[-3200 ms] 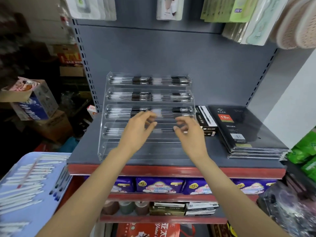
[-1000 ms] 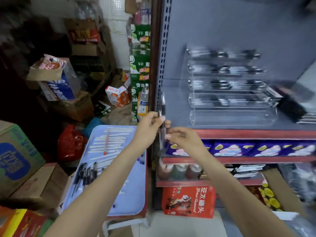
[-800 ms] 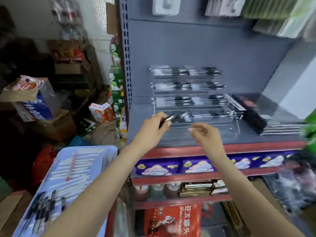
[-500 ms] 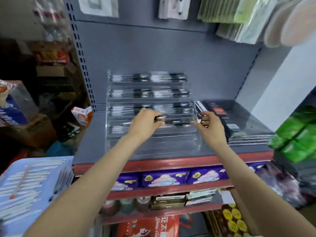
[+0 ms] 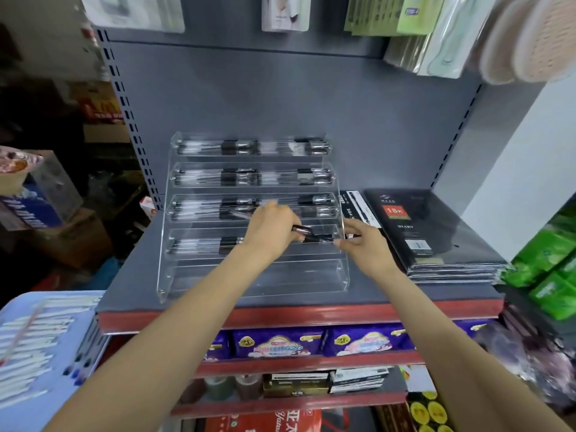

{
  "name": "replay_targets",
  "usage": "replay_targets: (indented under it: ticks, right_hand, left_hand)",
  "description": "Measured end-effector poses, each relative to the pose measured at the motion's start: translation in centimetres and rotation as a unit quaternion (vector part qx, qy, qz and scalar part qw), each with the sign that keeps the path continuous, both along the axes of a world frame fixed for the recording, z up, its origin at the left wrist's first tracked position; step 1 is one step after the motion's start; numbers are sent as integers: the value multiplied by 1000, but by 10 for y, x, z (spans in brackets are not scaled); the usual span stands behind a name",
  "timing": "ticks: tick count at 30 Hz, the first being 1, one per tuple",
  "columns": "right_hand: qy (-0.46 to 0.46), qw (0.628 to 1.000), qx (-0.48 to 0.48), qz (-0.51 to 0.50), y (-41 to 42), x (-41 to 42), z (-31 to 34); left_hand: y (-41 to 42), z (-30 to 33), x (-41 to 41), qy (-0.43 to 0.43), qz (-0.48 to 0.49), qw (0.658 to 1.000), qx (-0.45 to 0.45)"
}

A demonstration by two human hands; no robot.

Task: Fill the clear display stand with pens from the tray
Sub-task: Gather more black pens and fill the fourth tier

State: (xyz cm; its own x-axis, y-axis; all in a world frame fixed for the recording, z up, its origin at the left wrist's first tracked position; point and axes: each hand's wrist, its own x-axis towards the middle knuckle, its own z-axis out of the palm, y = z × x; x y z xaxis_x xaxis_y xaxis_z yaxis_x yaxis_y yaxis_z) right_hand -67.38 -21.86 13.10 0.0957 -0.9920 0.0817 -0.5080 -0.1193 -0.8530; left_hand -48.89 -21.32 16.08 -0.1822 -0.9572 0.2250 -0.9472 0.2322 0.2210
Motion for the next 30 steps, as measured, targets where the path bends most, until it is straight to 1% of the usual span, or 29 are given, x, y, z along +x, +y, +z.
replay_targets:
  ticks: [4, 6, 10, 14, 20, 25, 28, 30]
  right_hand:
    - [-8, 1000, 7, 5, -2, -1, -2]
    - [-12, 1000, 5, 8, -2, -2, -2]
    - [-19, 1000, 2, 11, -1, -2, -1]
    - [-17, 1000, 0, 9, 0, -2, -3]
    - [-12, 1000, -7, 5, 2, -2, -1]
    - [-1, 1000, -10, 2, 2, -2, -2]
    - [-5, 1000, -6, 4, 3, -2, -2]
    - [-7, 1000, -2, -2, 2, -2, -3]
  left_hand:
    - [2, 2, 6, 1, -2, 1000, -6]
    - [6, 5, 6, 22, -11, 999, 26]
    - [11, 7, 2, 98, -49, 988, 113]
    - [9, 2, -3, 194, -66, 970, 134]
    - [2, -5, -8, 179, -58, 979, 76]
    - [-2, -14, -14, 115, -43, 992, 40]
    - [0, -18, -14, 133, -73, 986, 65]
    - [2, -21, -11, 122, -82, 987, 70]
